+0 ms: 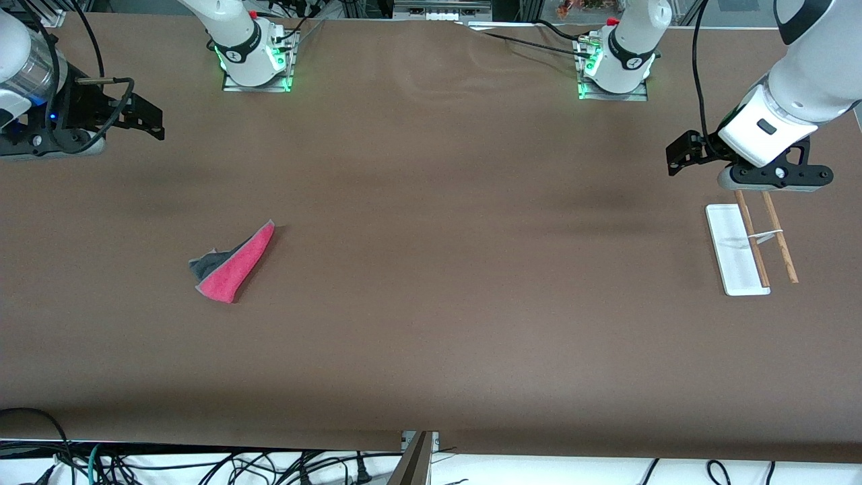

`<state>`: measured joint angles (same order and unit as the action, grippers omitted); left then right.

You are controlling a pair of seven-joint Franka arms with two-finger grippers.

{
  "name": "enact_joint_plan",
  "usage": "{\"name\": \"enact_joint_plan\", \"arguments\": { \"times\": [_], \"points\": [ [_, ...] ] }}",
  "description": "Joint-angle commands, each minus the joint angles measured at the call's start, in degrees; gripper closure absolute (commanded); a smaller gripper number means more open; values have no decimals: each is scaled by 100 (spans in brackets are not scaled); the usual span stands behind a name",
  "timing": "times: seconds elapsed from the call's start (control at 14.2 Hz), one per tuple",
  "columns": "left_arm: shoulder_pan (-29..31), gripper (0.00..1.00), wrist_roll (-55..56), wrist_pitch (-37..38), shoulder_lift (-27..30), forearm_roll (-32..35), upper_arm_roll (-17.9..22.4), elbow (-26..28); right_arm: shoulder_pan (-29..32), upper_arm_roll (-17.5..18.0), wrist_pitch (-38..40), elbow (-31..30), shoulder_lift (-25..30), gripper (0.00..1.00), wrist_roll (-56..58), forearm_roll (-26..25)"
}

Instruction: Pass towel and hang on rack

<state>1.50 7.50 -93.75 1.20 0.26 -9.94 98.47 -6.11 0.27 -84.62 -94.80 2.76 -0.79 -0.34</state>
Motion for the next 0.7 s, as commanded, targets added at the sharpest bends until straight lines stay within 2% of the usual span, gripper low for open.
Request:
{"name": "enact_joint_plan", "arguments": {
  "times": [0.0,0.21,0.42,0.63],
  "points": [
    [34,0,-82,146,-93,27,-17,-205,93,87,33,40,23,0,0,-28],
    [34,0,-82,146,-93,27,-17,-205,84,104,-45,-82,-65,0,-87,-2],
    [34,0,-82,146,-93,27,-17,-205,31,105,-763,-687,-144,0,-158,25],
    [34,0,-82,155,-93,27,-17,-205,-205,113,-1590,-1268,-372,0,-868,104]
  ]
}}
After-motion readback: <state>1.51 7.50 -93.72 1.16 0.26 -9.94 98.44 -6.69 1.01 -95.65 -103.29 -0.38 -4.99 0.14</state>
